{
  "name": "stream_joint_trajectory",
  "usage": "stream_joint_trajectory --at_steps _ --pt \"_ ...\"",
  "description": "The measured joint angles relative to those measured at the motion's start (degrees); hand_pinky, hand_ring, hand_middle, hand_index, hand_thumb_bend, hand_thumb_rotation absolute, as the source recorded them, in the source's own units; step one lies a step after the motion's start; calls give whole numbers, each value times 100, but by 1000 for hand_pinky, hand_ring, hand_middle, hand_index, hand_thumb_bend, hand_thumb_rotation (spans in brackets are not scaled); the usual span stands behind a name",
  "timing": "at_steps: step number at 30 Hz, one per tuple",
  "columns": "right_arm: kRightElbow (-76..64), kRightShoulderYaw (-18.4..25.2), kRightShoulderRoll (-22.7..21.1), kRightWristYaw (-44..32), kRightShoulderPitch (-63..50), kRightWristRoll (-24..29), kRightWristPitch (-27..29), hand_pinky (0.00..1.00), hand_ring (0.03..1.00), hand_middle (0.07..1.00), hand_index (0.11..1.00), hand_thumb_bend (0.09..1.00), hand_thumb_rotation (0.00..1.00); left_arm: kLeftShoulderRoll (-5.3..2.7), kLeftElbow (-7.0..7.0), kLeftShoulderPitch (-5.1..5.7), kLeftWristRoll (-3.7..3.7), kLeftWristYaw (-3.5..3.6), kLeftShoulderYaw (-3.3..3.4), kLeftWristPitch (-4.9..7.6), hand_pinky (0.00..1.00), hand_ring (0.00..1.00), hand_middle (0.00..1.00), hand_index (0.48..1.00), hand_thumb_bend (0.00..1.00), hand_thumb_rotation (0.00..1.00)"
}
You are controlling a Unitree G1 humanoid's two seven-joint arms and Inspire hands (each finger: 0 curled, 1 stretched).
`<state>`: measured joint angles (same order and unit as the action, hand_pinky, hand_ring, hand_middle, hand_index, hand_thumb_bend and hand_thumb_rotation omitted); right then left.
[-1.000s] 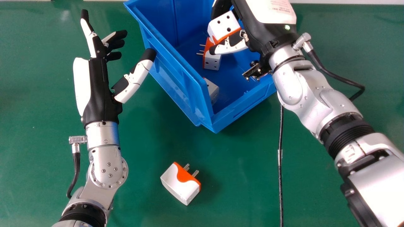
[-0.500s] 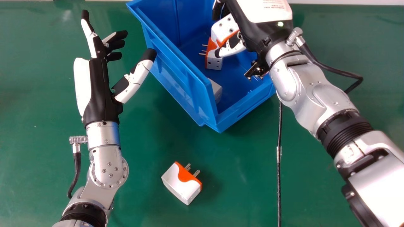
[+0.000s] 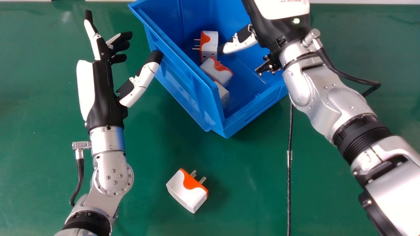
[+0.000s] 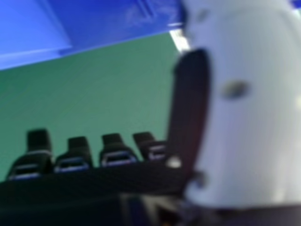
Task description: Pick all objects and put in blue box
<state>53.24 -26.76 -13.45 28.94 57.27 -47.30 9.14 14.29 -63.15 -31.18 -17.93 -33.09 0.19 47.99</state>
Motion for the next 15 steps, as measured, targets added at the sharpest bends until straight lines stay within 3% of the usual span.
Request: stream_joint_trajectory --at_steps 8,15 --pt "-2526 702 -77 3 -1843 747 199 993 1000 1000 1000 1000 480 -17 27 -1 -3 -58 -15 -12 721 772 793 814 743 599" --pt "-3821 1060 -135 1141 -4406 880 1559 868 980 1000 1000 897 498 -38 84 -5 -19 -104 -48 -42 720 772 792 815 735 595"
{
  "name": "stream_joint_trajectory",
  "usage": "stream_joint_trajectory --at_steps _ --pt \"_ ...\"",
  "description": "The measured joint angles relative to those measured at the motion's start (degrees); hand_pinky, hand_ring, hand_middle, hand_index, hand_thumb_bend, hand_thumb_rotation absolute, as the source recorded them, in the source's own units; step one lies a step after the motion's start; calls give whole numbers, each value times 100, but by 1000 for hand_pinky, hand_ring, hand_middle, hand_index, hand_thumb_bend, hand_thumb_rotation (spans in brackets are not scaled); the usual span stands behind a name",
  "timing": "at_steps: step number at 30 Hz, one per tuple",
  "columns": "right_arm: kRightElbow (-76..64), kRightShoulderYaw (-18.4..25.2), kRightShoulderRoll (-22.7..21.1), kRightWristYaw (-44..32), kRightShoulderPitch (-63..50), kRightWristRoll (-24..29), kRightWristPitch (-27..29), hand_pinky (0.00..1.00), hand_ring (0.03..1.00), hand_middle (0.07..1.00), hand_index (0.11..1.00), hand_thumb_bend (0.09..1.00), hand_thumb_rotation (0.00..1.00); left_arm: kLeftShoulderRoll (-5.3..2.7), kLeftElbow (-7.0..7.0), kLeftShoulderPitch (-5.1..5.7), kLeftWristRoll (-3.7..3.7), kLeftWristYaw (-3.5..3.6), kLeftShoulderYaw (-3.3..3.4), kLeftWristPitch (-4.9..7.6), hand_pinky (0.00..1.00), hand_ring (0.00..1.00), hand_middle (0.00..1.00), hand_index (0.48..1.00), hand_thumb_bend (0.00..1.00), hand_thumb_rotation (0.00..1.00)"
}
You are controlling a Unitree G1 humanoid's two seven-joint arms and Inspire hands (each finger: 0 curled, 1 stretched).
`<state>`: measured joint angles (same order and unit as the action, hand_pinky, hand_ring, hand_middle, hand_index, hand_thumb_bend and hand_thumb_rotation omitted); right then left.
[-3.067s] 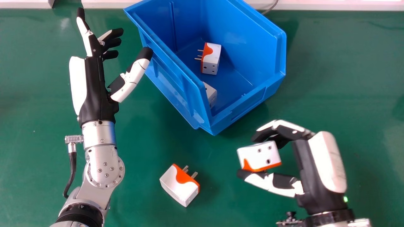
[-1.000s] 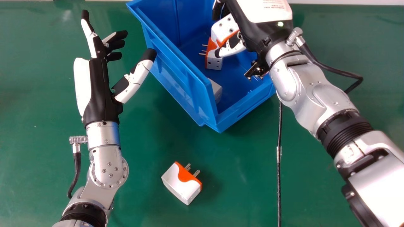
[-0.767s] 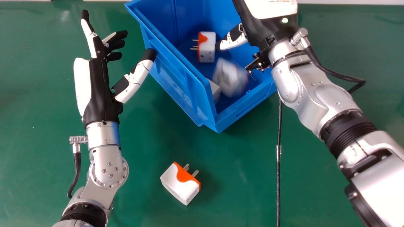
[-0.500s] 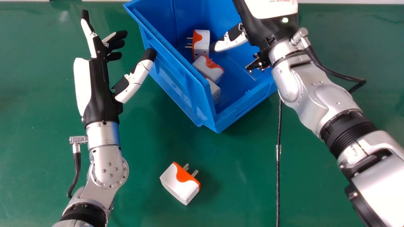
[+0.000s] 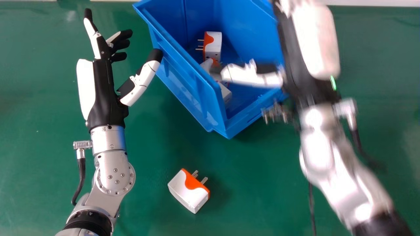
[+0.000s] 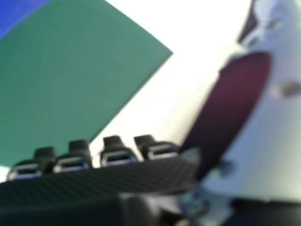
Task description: Pick all objects and put in blue box
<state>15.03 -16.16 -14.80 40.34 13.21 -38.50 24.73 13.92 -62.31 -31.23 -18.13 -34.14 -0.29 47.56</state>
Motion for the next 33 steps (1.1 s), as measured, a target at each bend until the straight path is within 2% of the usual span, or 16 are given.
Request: stream_joint_trajectory --at_steps 4,7,14,21,25,27,30,33 --pt "-547 102 -188 -304 -1575 275 283 788 951 997 1000 886 464 10 -8 -11 10 1 5 -14 720 773 792 819 734 595" --pt "-646 43 -220 -655 -2293 476 492 745 936 984 992 878 412 15 -17 -15 12 12 4 -13 718 773 792 819 734 595" --pt "-499 -238 -153 -1096 -2732 446 974 661 861 897 946 867 328 58 -81 -25 32 143 35 -5 721 773 792 816 740 596" --pt "-481 -422 -144 -1597 -2727 437 1258 681 846 873 930 867 209 62 -82 -24 24 110 40 -4 720 773 792 812 740 596" --pt "-479 -396 -199 -1839 -2718 440 1327 697 844 866 930 865 207 57 -77 -25 18 88 30 -5 725 773 792 812 731 593" --pt "-489 -371 -212 -2004 -2662 440 1288 699 842 862 926 868 218 43 -71 -25 6 42 8 -10 725 773 792 812 730 593" --pt "-569 -384 -164 -2312 -2548 441 1090 706 831 845 914 874 237 22 -58 -25 -16 -10 -22 -18 724 773 792 812 733 595" --pt "-723 -459 -50 -2648 -2448 445 859 720 816 834 899 890 250 18 -30 -25 -29 -20 -52 -20 723 774 792 812 737 597"
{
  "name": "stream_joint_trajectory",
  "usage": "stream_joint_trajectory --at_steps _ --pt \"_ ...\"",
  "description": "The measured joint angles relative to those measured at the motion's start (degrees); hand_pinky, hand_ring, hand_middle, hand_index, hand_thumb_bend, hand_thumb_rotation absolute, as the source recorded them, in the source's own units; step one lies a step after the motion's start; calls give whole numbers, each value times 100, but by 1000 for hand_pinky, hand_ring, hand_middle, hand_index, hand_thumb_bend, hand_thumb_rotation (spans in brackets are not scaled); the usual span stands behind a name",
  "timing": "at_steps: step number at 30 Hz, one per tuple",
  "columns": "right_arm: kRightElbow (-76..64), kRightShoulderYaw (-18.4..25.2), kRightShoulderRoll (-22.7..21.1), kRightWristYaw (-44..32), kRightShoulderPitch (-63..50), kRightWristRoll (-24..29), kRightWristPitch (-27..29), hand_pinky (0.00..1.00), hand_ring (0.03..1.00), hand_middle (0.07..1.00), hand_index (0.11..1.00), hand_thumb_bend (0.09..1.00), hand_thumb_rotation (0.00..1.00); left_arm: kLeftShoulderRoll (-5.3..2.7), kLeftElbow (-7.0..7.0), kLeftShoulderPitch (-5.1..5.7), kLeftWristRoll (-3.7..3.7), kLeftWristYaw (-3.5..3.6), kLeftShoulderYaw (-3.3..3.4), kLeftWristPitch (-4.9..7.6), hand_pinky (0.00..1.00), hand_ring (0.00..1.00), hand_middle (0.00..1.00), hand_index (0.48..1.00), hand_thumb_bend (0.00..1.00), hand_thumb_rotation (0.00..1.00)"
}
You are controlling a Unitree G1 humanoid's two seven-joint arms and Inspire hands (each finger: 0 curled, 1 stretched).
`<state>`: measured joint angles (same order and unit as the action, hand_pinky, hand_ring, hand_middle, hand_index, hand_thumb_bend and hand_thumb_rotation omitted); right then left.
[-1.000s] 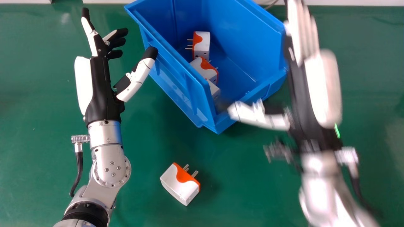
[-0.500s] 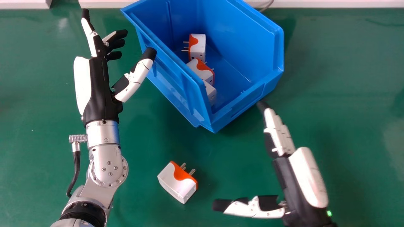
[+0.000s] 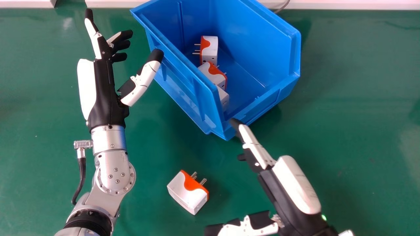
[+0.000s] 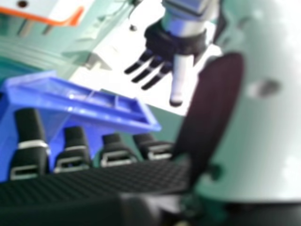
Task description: Pick all objects and put in blue box
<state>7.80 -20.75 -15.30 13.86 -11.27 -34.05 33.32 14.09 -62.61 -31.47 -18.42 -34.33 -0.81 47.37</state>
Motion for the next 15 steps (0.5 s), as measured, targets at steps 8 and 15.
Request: stream_joint_trajectory --at_steps 8,15 --pt "-349 -140 350 -966 215 298 -835 737 807 844 884 929 254 -18 15 0 6 2 -1 -1 727 774 793 813 739 598" --pt "-358 -249 716 -1254 699 381 -1522 752 828 855 876 950 280 -17 7 0 29 13 2 -41 727 774 794 815 739 598"
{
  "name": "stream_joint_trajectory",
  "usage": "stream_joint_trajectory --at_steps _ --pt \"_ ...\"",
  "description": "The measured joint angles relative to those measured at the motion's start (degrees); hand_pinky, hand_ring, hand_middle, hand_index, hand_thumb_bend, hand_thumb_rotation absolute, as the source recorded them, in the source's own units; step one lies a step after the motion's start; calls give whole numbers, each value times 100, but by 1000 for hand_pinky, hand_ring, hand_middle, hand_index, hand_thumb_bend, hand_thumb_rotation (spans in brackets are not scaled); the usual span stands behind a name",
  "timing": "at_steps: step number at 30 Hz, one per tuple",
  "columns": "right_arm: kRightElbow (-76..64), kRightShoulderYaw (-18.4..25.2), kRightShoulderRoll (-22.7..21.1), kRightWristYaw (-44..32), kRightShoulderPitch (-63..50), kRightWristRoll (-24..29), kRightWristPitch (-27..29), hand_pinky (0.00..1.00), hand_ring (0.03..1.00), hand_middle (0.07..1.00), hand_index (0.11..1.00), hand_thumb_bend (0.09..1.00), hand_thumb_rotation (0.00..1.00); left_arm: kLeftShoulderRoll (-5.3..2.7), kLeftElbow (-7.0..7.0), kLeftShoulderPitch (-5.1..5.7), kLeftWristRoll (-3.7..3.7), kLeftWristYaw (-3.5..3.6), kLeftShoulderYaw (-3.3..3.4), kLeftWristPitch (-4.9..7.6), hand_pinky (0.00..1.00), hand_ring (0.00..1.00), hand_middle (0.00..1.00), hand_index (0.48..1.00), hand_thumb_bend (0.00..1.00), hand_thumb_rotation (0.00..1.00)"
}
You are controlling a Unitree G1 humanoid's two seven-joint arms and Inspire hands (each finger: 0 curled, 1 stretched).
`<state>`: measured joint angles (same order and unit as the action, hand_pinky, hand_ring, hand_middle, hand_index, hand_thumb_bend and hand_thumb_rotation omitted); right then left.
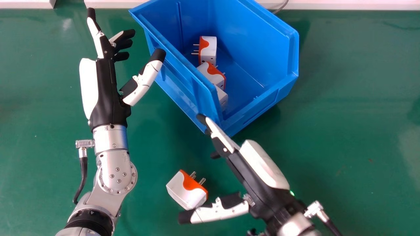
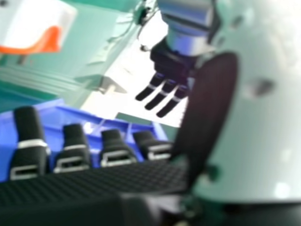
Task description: Pick all objects and put in blue box
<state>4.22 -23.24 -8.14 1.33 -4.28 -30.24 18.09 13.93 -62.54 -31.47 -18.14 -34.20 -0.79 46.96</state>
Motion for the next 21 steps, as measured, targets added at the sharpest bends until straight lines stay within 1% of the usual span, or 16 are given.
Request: stream_joint_trajectory --at_steps 4,10,14,17,19,21 --pt "468 -35 216 -54 493 45 -225 758 842 865 871 965 283 -2 -4 -1 0 -2 -1 -4 727 774 795 816 740 598" --pt "1163 -118 413 56 888 78 -209 755 845 866 861 970 285 -4 6 -1 -6 -6 -5 -6 727 777 799 815 741 598" --pt "1385 -170 397 205 911 31 -124 756 845 866 855 970 286 -4 9 -1 -7 -19 -5 -6 727 777 799 815 741 598" --pt "1400 -226 304 248 892 -39 -104 769 852 866 855 971 290 -9 11 -1 -10 -30 -6 -6 727 777 799 815 740 598" --pt "1367 -239 223 251 805 -133 -115 785 869 867 857 973 295 -17 15 -1 -22 -79 -8 -7 727 777 799 815 740 598" --pt "1180 -248 117 227 636 -154 -145 781 883 872 863 980 312 -21 19 -1 -30 -104 -9 -12 727 777 799 815 740 598"
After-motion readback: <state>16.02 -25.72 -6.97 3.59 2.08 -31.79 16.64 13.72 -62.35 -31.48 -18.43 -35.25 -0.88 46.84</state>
